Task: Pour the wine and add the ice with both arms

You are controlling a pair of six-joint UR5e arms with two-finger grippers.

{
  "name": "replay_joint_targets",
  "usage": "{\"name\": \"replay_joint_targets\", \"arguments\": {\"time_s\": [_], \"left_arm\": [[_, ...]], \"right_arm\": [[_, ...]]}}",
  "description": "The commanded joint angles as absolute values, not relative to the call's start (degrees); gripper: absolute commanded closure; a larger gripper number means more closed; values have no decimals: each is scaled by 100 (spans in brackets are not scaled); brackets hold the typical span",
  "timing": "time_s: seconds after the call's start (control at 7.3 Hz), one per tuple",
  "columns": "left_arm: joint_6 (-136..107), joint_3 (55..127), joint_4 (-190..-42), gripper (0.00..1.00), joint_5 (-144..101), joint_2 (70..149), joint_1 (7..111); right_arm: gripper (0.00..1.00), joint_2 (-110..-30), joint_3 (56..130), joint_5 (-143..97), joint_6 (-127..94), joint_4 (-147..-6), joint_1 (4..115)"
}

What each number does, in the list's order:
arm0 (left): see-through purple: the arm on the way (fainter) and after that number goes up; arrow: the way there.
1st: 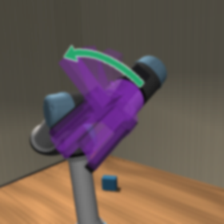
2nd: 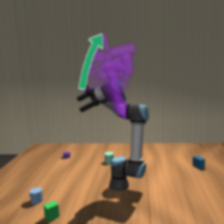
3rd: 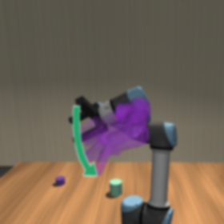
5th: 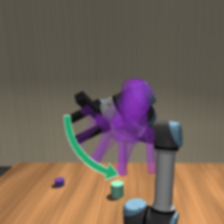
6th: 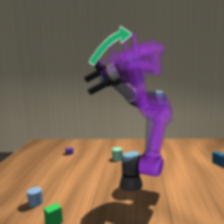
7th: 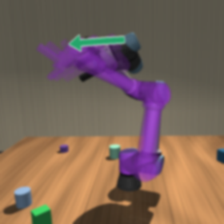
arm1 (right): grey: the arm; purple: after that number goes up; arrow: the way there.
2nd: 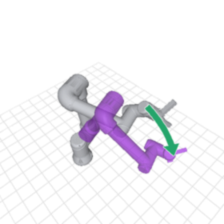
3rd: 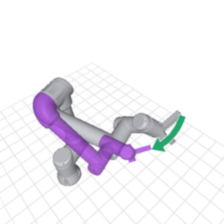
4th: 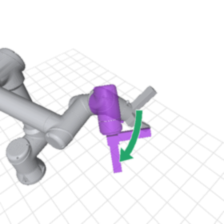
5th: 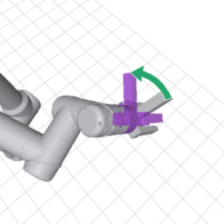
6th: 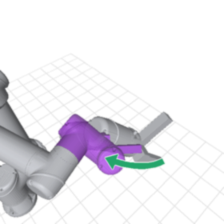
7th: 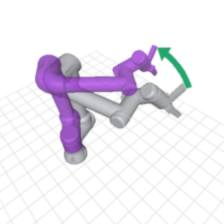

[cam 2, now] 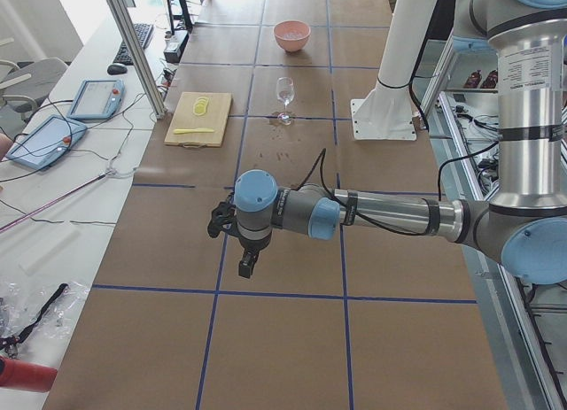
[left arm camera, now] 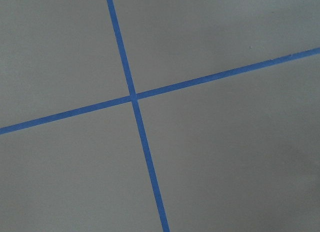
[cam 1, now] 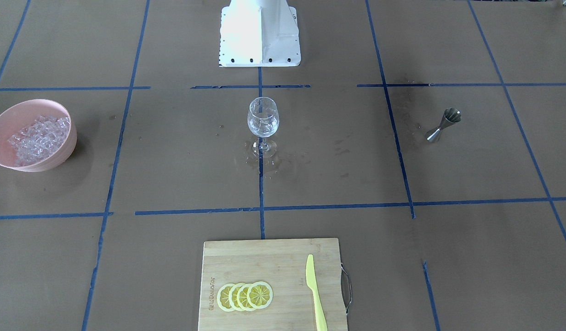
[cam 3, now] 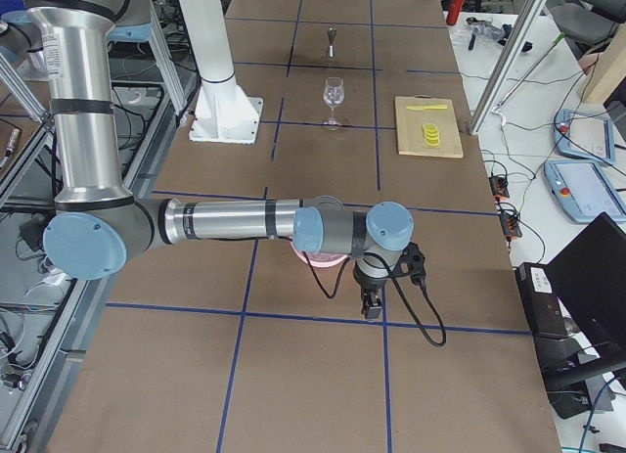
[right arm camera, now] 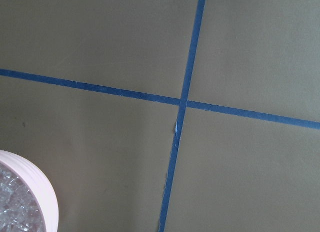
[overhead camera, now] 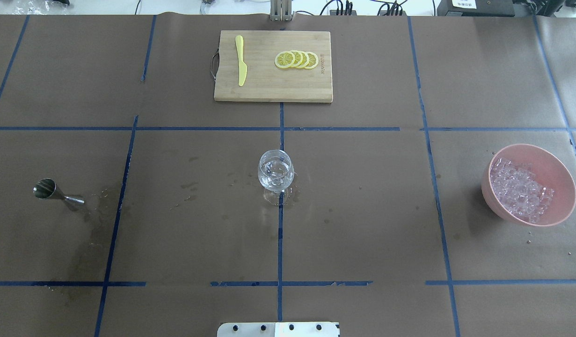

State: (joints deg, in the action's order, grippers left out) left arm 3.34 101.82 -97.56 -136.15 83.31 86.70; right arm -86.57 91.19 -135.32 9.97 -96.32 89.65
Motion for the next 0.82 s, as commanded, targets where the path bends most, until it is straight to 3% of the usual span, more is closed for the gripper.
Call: {"name": "replay_joint_targets", "arguments": {"time_s": [0.0, 0.69], "left_arm": [[334, 10213, -9756, 0, -13623, 8332, 8666], [334, 10248, -9756, 0, -13614, 8411, 8675]], "right_arm": [[0, -8649, 9132, -13526, 993, -9615, 8965], [0, -8657, 9132, -13526, 993, -9615, 8938]]}}
